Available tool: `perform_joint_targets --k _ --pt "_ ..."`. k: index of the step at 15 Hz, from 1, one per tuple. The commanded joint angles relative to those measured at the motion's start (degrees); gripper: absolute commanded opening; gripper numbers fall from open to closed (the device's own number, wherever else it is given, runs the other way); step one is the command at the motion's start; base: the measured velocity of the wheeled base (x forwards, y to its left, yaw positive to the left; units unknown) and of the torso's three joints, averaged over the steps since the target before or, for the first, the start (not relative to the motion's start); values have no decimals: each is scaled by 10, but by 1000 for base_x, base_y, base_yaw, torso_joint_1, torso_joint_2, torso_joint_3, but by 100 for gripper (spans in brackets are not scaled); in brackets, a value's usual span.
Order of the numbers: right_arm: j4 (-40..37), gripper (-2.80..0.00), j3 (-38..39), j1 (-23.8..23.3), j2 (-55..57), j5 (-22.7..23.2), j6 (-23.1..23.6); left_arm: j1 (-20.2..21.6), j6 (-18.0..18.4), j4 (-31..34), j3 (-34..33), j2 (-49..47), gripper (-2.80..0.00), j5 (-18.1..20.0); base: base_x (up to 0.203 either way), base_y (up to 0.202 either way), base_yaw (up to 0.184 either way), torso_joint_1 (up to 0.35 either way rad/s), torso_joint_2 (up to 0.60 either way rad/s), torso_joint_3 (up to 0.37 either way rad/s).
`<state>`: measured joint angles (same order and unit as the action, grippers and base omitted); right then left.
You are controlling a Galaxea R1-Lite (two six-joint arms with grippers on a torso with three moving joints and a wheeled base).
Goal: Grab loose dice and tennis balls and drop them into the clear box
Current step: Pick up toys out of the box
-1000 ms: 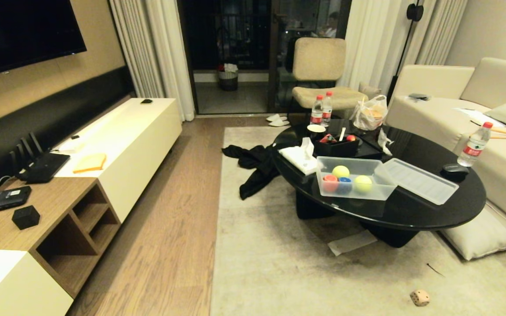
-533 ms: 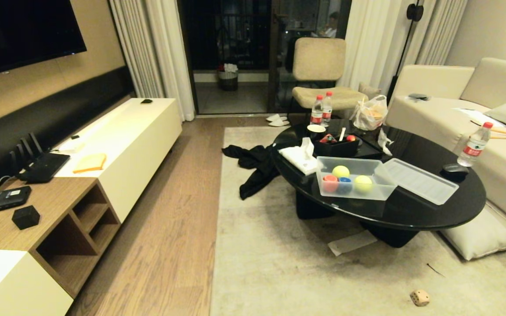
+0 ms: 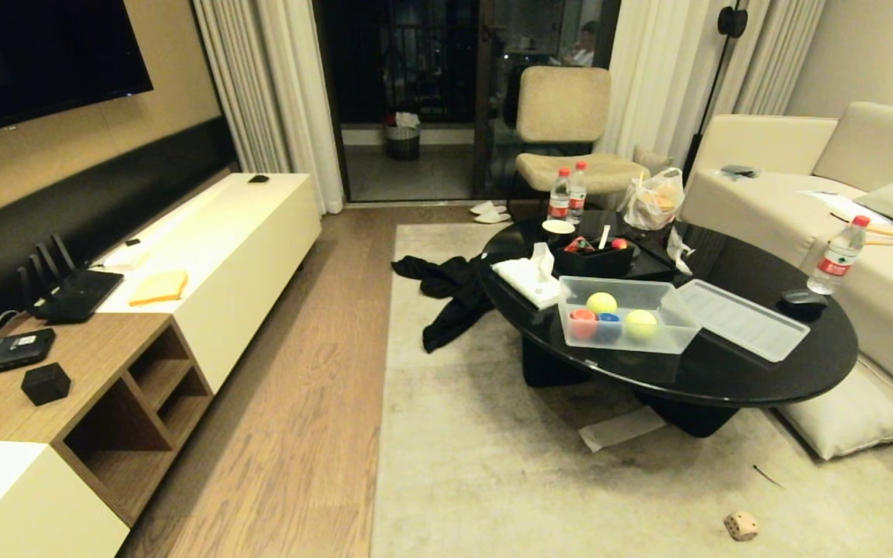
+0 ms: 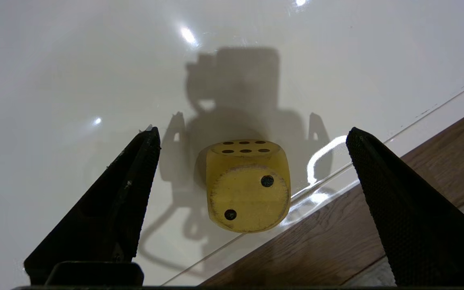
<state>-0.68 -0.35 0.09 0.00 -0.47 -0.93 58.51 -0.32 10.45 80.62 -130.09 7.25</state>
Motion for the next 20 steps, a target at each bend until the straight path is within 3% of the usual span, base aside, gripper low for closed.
perform_joint_targets --k 1,9,13,20 --pt "0 -280 0 0 1 0 0 0 0 1 -1 -7 0 0 0 0 0 0 0 0" --pt "0 -280 0 0 1 0 0 0 0 1 -14 -32 0 0 0 0 0 0 0 0" --pt "0 -280 0 0 1 0 0 -1 1 -46 -40 -40 0 -2 0 0 0 0 0 0" --pt "0 -280 1 0 0 0 0 -2 3 -50 -62 -44 0 -1 0 0 0 0 0 0"
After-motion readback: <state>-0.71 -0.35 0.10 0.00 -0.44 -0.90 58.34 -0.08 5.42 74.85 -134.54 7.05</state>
